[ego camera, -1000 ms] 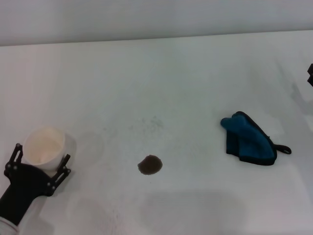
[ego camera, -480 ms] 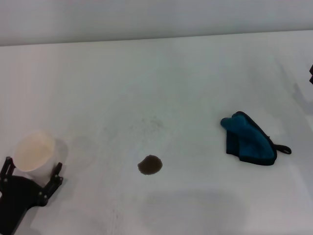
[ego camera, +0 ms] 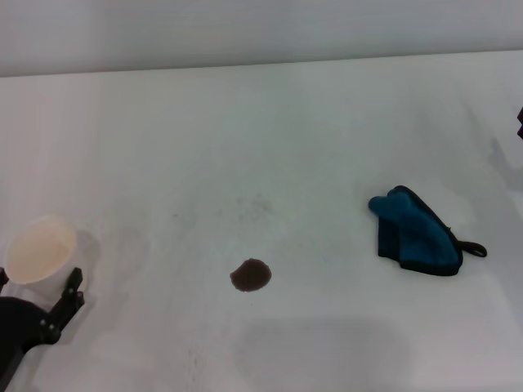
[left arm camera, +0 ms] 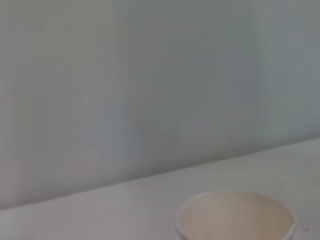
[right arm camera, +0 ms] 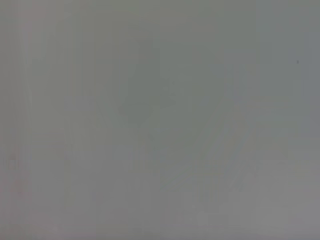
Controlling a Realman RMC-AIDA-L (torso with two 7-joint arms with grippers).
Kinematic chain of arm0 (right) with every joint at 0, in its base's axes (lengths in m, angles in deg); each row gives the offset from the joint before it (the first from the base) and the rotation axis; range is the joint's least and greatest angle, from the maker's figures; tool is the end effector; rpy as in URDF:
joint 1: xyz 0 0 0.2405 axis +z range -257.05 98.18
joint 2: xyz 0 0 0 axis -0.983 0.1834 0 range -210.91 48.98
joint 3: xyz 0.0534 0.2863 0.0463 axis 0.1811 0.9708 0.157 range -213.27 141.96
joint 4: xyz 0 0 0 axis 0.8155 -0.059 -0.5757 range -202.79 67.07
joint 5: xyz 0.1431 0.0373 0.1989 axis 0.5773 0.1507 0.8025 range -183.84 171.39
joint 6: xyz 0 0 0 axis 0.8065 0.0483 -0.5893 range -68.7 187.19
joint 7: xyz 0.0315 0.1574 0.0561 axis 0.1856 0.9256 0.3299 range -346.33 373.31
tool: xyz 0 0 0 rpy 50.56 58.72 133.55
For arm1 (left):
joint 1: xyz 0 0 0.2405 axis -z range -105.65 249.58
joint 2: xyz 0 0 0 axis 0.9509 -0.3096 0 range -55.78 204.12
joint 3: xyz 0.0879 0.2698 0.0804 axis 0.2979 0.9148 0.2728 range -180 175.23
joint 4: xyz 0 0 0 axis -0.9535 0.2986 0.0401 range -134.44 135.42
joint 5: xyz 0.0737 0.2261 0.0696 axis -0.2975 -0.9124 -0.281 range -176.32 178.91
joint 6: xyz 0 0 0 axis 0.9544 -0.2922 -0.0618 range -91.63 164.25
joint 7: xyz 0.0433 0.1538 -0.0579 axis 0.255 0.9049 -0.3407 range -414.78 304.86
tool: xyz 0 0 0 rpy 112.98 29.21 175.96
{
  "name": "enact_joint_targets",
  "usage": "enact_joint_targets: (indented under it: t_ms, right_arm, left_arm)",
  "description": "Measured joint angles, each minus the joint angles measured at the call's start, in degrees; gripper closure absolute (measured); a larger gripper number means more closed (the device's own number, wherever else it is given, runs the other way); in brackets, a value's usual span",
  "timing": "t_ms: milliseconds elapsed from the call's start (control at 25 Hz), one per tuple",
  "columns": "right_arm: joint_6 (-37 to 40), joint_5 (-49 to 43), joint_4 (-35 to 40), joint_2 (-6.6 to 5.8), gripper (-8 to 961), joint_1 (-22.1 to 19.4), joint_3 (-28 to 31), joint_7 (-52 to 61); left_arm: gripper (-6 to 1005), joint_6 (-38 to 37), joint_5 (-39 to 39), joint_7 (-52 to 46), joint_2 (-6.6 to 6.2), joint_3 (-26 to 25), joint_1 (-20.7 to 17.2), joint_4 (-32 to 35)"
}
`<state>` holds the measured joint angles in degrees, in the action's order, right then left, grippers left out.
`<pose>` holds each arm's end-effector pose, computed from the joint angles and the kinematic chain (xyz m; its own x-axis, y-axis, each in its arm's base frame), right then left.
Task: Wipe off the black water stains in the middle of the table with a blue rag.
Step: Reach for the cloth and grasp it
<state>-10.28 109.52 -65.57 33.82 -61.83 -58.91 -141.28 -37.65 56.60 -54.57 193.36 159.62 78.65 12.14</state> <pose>0.4762 0.3232 0.0059 0.6736 -0.0842 -0.7343 -0.7387 -0.0432 -0.6727 -0.4202 0.2246 -0.1238 0.8188 0.1070 0.5640 0.5605 -0.3617 -0.7450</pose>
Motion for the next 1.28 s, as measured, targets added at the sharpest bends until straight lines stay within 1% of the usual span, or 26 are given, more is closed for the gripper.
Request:
enact_joint_targets:
  t_ms: [120,400,680,720,760,880,960,1040,1160,1280]
  right_arm:
    - [0.01,0.01,0.0,0.0,128,0.22,0.03,0.0]
    - [0.47,-0.01,0.49,0.05,128,0.75,0.05,0.0]
    - [1.15,0.13,1.17,0.1,128,1.07,0.01,0.0]
    - [1.6,0.16,1.47,0.09,128,1.25,0.02,0.0]
    - [1.73,0.17,1.55,0.09,128,1.4,0.03,0.0]
    - [1.94,0.22,1.57,0.1,128,1.66,0.1,0.0]
    - [2.13,0.29,1.61,0.13,128,1.75,0.12,0.0]
    - [2.31,0.34,1.67,0.16,128,1.71,0.13,0.0]
    - [2.39,0.36,2.07,0.18,128,1.1,0.2,0.0]
    - [1.44,0.38,2.17,0.18,129,0.65,0.28,0.06]
  left_arm:
    - [122,0.0,-0.35,-2.52,0.05,0.16,-0.55,-0.72]
    - [123,-0.09,-0.46,-2.6,0.16,0.59,-2.15,-0.4]
    - [123,-0.98,-0.85,-2.63,0.28,0.88,-5.47,-0.01]
    - [123,-0.98,-0.85,-2.63,0.28,0.88,-5.47,-0.01]
    - [122,-2.16,-1.24,-2.65,0.28,0.87,-6.8,0.0]
    - [122,-3.47,-1.31,-2.57,0.27,0.87,-7.74,-0.03]
    - [122,-6.9,-1.04,-2.26,0.14,0.58,-9.74,-0.61]
    - [122,-8.35,-0.49,-2.26,0.04,0.3,-10.49,-0.81]
    - [122,-10.96,1.73,-2.26,0.08,0.13,-11.52,-1.97]
    - [122,-12.7,5.68,-2.3,0.1,0.13,-12.73,-3.74]
